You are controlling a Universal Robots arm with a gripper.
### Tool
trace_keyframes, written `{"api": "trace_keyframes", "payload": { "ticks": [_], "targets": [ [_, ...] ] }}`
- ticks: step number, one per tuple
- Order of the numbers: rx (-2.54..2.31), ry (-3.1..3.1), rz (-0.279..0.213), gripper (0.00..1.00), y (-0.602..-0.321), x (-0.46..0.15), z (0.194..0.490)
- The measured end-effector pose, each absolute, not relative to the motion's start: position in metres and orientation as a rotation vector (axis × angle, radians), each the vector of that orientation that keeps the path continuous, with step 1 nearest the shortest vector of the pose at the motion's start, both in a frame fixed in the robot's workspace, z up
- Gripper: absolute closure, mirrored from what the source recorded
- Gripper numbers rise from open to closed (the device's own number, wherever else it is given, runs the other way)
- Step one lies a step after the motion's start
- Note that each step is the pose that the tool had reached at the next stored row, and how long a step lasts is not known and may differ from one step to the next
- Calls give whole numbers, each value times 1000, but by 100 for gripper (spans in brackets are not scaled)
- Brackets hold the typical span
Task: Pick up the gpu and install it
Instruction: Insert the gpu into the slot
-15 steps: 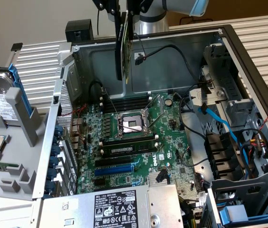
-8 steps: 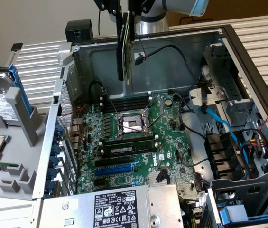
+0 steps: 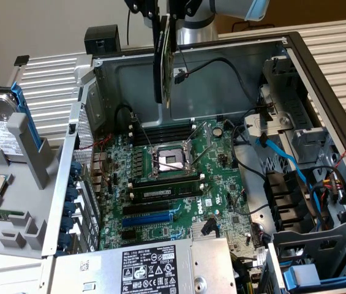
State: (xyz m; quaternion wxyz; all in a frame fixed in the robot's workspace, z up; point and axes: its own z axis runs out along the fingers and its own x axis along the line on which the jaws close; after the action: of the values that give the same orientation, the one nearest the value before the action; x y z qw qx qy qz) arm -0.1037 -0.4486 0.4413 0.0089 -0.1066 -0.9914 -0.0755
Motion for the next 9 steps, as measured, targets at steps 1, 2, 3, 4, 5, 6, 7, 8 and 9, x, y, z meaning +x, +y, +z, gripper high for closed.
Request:
{"api": "trace_keyframes", "payload": {
  "ticks": [1, 2, 3, 4, 5, 6, 7, 8, 9],
  "targets": [
    [-333, -3097, -236, 73, -448, -103, 441],
    [-332, -3097, -236, 73, -448, -101, 441],
    [-332, -3097, -236, 73, -448, -99, 441],
    [-332, -3097, -236, 73, -448, -98, 441],
    [-332, -3097, -236, 73, -448, -96, 441],
    [-332, -3097, -236, 73, -448, -96, 440],
    [-332, -3097, -236, 73, -448, -96, 440],
    [-332, -3097, -236, 73, -448, -95, 439],
    [-332, -3097, -236, 73, -448, -95, 439]
  ]
}}
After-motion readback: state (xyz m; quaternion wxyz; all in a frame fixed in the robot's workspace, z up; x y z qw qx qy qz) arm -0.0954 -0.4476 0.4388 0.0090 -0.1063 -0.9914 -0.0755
